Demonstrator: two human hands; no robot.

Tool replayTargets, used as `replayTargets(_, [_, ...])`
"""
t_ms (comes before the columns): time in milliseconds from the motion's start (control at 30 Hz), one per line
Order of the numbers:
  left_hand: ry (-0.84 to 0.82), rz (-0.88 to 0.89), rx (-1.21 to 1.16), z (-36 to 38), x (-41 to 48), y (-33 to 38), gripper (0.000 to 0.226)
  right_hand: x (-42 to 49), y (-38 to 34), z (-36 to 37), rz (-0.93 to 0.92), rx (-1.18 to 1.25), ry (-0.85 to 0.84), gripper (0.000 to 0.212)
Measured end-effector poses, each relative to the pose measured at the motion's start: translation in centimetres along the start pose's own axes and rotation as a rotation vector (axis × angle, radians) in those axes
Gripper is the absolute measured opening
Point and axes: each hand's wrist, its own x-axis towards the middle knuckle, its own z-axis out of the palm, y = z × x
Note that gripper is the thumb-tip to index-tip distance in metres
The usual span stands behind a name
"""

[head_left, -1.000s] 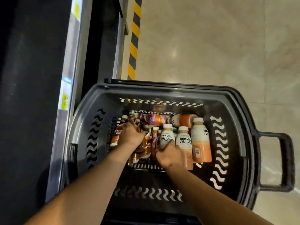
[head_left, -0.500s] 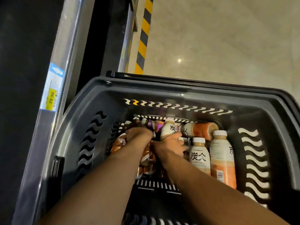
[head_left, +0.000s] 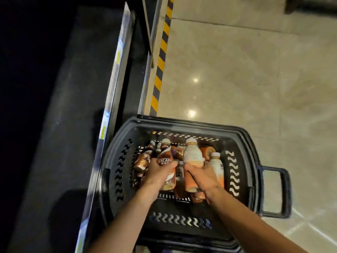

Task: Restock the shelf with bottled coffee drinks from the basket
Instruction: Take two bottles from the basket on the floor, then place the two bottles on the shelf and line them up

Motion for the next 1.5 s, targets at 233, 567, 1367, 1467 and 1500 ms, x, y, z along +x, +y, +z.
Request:
replayTargets(233, [-0.146,0.072,-0.246,-0.9,-23.5,9.9,0.062,-21.4,-11.5,-10.0,-0.226,0.194,-0.108,0.051])
replayTargets(567, [-0.157,0.54,-0.319,-3.8,-54.0,22.1,0.038,-50.7,-22.5,-23.4,-0.633,0.333,-0.284,0.04])
replayTargets(1367, [0.777,1.09,-0.779,-13.1,-92.0,2.3,0.036,-83.8,-14.8,-18.4,-1.105,-0.136,-1.196,0.049])
replayTargets(1467, [0.937,1.097,-0.834,-14.5,-95.8,-3.3,0.032,-88.7,-10.5,-16.0,-1.085,-0.252,-1.376,0.051])
replayTargets(1500, [0.987,1.098,-0.858,-14.8,-97.0,-5.4,0.034,-90.3,-8.7,-15.2,-1.073,-0.278,-1.436,0.051])
